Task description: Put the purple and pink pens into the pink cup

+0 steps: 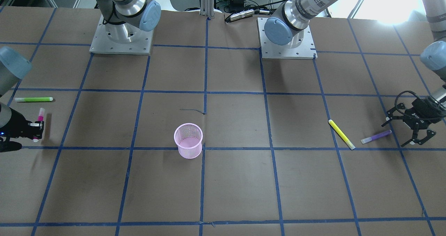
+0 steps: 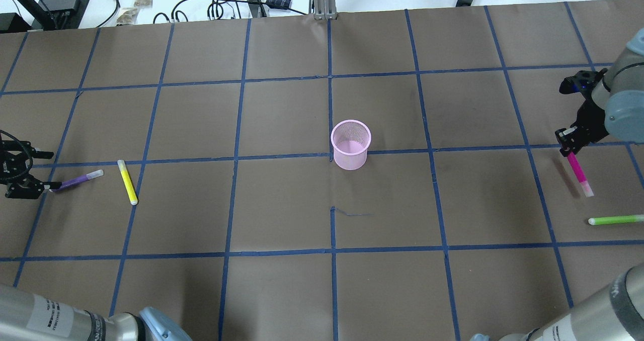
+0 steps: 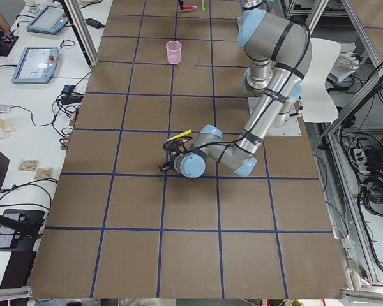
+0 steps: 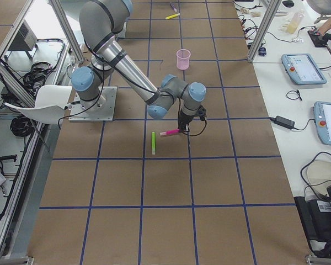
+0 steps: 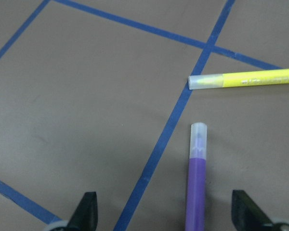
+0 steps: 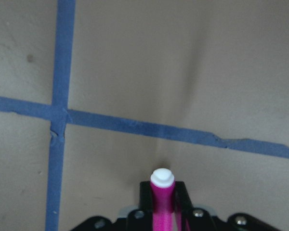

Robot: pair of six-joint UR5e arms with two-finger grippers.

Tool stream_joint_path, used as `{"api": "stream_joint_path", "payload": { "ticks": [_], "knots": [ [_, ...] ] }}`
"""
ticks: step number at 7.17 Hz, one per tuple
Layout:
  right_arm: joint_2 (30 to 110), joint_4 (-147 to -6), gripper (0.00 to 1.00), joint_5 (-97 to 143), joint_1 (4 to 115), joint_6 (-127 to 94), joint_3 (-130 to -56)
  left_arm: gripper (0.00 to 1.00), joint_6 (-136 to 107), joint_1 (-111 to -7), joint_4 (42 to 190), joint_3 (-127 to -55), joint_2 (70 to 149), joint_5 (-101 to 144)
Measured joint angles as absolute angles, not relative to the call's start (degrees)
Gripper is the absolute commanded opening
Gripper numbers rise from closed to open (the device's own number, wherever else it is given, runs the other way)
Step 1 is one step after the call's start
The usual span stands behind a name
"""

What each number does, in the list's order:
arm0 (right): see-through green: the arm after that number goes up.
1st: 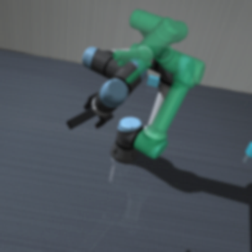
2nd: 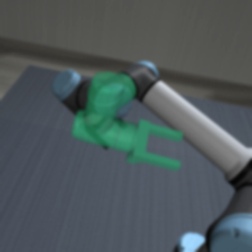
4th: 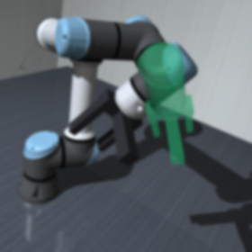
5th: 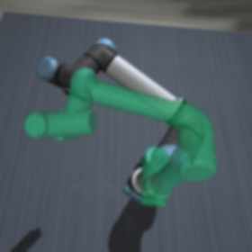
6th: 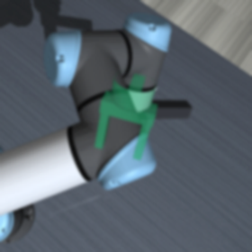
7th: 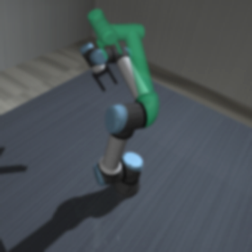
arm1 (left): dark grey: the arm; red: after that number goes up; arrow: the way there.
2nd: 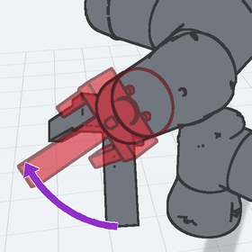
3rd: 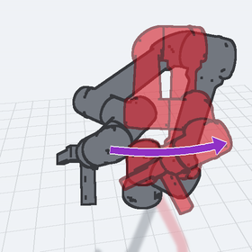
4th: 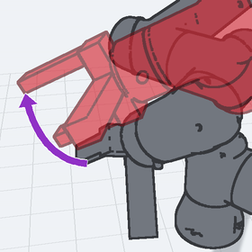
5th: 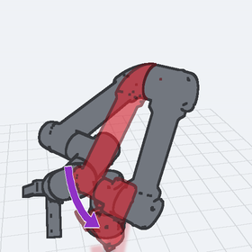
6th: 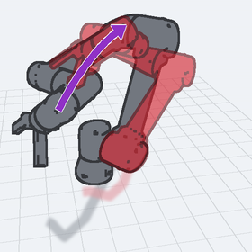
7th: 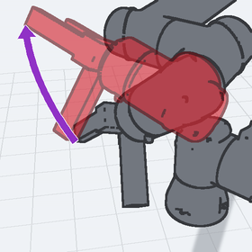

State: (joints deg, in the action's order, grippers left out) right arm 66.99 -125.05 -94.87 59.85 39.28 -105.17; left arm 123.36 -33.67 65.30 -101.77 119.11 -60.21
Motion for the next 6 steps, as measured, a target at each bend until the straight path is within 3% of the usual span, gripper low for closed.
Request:
{"api": "stream_joint_path", "payload": {
  "ticks": [1,2,3,4,5,6],
  "knots": [
    [68.8,-124.0,0.00,-91.4,60.3,38.3,-103.4,0.80,124.2,-33.3,66.3,-101.9,119.9,-60.2],
    [71.7,-121.7,0.00,-88.2,61.9,37.8,-102.0,0.58,125.4,-33.2,67.0,-102.1,120.3,-60.2],
    [74.8,-119.6,0.00,-85.6,65.6,36.7,-101.2,0.54,126.3,-33.2,67.4,-102.1,120.6,-60.3],
    [77.5,-118.8,0.00,-83.0,71.0,33.5,-100.7,0.42,126.9,-33.1,67.6,-102.1,120.9,-60.4],
    [80.1,-119.2,0.00,-79.6,76.3,28.2,-100.3,0.41,127.1,-33.1,67.6,-102.0,121.2,-60.4],
    [82.4,-120.7,0.00,-76.7,81.4,21.8,-100.0,0.30,127.3,-33.1,67.6,-101.7,121.7,-60.4]
  ]
}}
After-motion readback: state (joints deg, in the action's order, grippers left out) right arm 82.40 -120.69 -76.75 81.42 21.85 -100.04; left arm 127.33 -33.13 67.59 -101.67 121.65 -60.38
